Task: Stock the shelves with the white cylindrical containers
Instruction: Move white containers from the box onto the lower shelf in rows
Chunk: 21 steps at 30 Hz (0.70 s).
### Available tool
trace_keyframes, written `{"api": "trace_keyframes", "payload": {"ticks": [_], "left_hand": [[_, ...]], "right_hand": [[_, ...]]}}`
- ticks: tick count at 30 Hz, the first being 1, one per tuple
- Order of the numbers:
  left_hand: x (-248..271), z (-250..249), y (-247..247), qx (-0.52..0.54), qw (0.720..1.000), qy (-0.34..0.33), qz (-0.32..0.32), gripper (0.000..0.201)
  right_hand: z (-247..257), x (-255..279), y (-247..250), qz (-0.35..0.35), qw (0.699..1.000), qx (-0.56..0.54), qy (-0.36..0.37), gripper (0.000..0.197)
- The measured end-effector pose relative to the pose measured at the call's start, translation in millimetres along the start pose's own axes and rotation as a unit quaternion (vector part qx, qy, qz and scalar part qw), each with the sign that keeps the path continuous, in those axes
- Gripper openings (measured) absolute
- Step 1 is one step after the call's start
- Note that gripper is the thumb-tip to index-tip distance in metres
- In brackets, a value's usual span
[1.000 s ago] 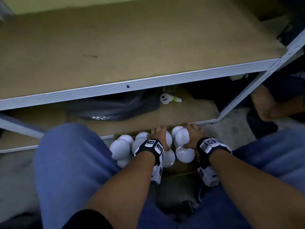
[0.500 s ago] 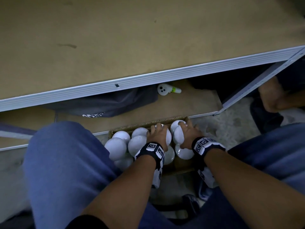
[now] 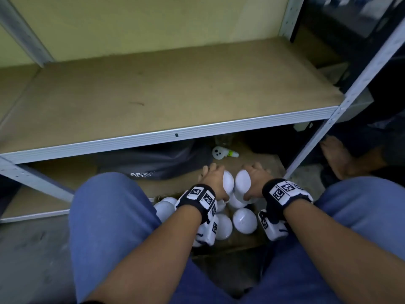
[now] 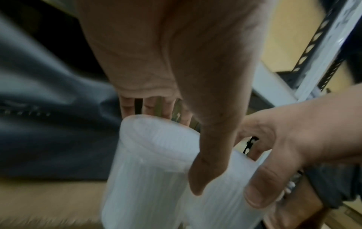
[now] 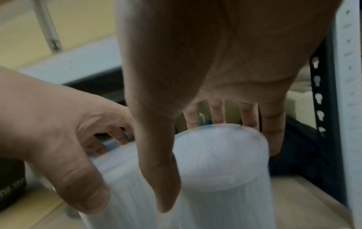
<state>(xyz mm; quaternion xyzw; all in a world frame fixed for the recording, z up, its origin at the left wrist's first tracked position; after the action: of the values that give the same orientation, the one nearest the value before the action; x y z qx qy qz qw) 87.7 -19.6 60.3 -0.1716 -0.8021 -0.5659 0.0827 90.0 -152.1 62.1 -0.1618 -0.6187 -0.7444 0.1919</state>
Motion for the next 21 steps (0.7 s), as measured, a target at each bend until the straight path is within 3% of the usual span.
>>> {"api": "trace_keyframes", "payload": {"ticks": [9, 21], "left_hand": [[61, -29, 121, 0.018, 0.993, -0.048, -0.102, 0.084], [99, -33, 254, 0.06, 0.966, -0.083, -0.238, 0.074]], "right_hand": [[29, 71, 103, -0.112, 0.991, -0.038, 0.058, 0.1], [75, 116, 229, -0.235, 0.951, -0.123, 0.157, 0.074]]}}
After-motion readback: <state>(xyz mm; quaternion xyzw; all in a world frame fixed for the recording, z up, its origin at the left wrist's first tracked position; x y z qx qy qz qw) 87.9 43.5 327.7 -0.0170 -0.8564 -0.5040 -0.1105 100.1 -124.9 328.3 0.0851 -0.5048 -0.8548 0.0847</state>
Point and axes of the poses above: each hand's wrist, its own x-axis away from the middle knuckle, its own y-axis out of the back of the hand, z = x × y, the point moved 9 cm from there along -x, towards the middle knuckle, and after that the axes turned 5 degrees about -z, right-handed, at the moved point
